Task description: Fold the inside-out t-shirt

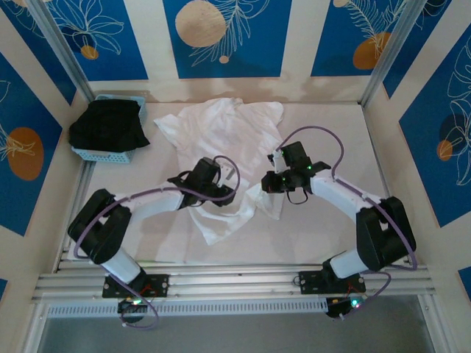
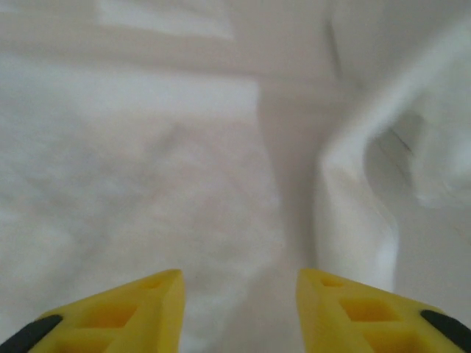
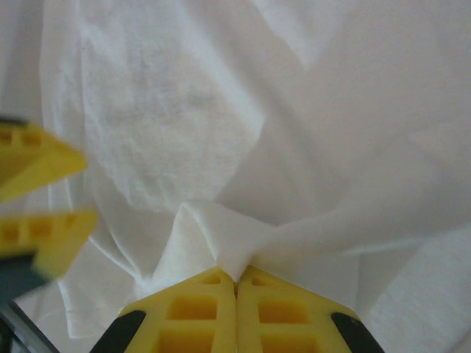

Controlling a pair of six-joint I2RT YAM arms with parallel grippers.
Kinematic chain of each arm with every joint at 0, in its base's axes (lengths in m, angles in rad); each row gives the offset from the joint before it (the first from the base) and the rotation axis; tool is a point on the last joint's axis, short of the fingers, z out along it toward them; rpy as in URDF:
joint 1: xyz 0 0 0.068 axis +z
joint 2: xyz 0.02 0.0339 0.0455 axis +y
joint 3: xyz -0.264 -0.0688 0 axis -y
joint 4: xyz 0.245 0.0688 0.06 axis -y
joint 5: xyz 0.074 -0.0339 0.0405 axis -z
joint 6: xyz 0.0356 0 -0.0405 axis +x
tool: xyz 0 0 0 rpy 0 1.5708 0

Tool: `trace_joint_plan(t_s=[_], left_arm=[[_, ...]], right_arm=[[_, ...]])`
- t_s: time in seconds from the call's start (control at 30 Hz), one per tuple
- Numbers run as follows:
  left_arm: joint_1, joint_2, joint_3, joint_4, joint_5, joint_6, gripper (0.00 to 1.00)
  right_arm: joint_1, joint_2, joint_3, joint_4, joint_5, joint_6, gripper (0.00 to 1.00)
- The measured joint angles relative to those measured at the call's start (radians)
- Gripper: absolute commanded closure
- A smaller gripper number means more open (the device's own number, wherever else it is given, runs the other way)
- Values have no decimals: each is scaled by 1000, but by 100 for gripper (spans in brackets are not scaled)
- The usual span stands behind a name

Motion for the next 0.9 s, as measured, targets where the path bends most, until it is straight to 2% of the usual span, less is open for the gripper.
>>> trace_joint_plan(t_s=[0.13, 0.17, 0.23, 0.3, 0.37, 0.47, 0.57, 0.77, 0.9], left_arm=[[-55, 26, 0, 33, 48, -1, 49], [-65, 54, 12, 42, 62, -1, 51], [-70, 121, 43, 55, 77, -1, 61], [-68, 190, 83, 56, 77, -1, 75], [-63, 235, 114, 52, 72, -6, 82], [-39, 249, 132, 55, 81, -28, 84], [5, 249, 132, 72, 118, -56, 86], [67, 249, 113, 121, 190, -105, 88], [71, 249, 109, 126, 216, -115, 88]], right_arm=[[-38, 72, 57, -23, -23, -10, 89], [-46, 94, 81, -39, -15, -19, 88], [-60, 144, 142, -81, 23, -34, 87], [-73, 191, 205, -119, 95, -50, 84], [-87, 214, 248, -150, 180, -66, 81], [-101, 205, 265, -185, 276, -86, 74], [-98, 154, 227, -197, 308, -98, 68], [5, -8, 34, -200, 232, -87, 63], [78, -19, -34, -210, 190, -73, 62]])
